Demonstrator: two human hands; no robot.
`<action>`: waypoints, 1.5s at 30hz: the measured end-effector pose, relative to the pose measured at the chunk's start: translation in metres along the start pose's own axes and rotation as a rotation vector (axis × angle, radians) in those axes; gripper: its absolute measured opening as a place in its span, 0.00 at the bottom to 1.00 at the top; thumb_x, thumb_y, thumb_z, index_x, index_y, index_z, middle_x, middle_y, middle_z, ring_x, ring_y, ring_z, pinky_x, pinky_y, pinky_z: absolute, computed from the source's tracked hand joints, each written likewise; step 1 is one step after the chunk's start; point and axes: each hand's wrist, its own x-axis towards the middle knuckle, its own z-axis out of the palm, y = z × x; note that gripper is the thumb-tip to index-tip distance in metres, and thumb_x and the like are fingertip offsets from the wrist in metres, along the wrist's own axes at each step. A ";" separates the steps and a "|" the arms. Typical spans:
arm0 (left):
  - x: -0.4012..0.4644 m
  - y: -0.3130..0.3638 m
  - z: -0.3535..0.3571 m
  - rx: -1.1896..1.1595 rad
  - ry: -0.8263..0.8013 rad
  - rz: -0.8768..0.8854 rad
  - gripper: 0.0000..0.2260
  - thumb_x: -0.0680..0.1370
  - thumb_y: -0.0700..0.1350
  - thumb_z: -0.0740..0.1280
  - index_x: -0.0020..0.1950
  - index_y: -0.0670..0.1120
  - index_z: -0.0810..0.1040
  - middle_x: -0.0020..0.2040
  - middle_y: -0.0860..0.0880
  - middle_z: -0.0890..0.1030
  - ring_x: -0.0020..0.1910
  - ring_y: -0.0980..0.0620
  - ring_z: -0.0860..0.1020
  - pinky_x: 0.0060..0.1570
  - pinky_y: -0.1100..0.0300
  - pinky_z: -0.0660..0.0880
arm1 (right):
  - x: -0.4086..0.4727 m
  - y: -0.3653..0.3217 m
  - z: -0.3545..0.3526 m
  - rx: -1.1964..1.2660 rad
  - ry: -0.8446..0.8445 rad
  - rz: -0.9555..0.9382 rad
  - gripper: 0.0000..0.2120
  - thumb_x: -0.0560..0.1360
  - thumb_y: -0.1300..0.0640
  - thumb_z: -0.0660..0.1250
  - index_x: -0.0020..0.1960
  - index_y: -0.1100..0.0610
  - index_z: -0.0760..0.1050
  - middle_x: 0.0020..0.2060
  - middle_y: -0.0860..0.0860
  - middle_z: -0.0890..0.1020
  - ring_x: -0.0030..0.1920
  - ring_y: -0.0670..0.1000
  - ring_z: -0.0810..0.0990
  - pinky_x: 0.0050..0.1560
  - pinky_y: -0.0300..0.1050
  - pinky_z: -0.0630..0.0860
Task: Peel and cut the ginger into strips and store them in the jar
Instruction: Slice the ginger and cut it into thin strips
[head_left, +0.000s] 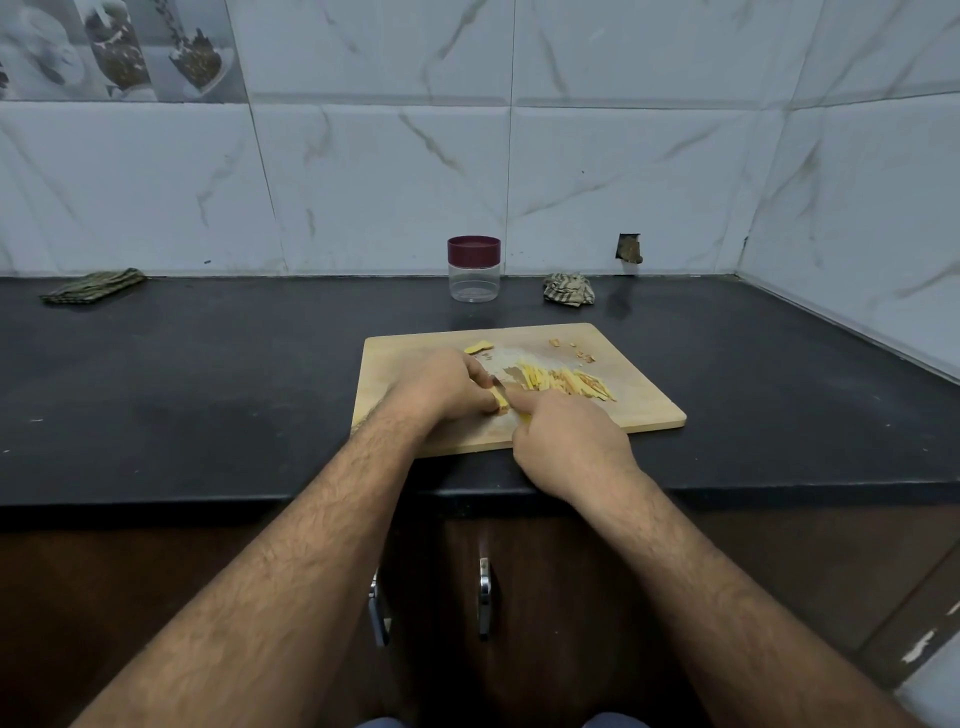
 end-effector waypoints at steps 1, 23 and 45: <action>-0.001 0.000 0.000 -0.009 -0.001 0.000 0.07 0.70 0.53 0.75 0.47 0.59 0.82 0.59 0.59 0.80 0.59 0.55 0.76 0.62 0.55 0.74 | 0.000 -0.001 0.000 -0.013 -0.001 -0.003 0.27 0.79 0.60 0.57 0.74 0.40 0.65 0.67 0.51 0.76 0.65 0.54 0.74 0.56 0.48 0.74; -0.008 0.000 0.007 -0.022 0.090 -0.020 0.11 0.70 0.53 0.73 0.51 0.58 0.84 0.56 0.57 0.82 0.57 0.54 0.76 0.57 0.55 0.76 | -0.020 0.011 -0.003 -0.018 0.039 0.028 0.24 0.81 0.56 0.55 0.75 0.41 0.64 0.68 0.50 0.74 0.63 0.52 0.74 0.55 0.47 0.75; -0.010 -0.001 0.005 -0.020 0.083 0.002 0.12 0.72 0.52 0.72 0.55 0.58 0.84 0.58 0.59 0.82 0.59 0.55 0.77 0.59 0.56 0.75 | 0.006 -0.004 -0.005 -0.016 -0.033 -0.024 0.23 0.80 0.58 0.56 0.73 0.44 0.68 0.67 0.52 0.76 0.66 0.55 0.73 0.60 0.48 0.73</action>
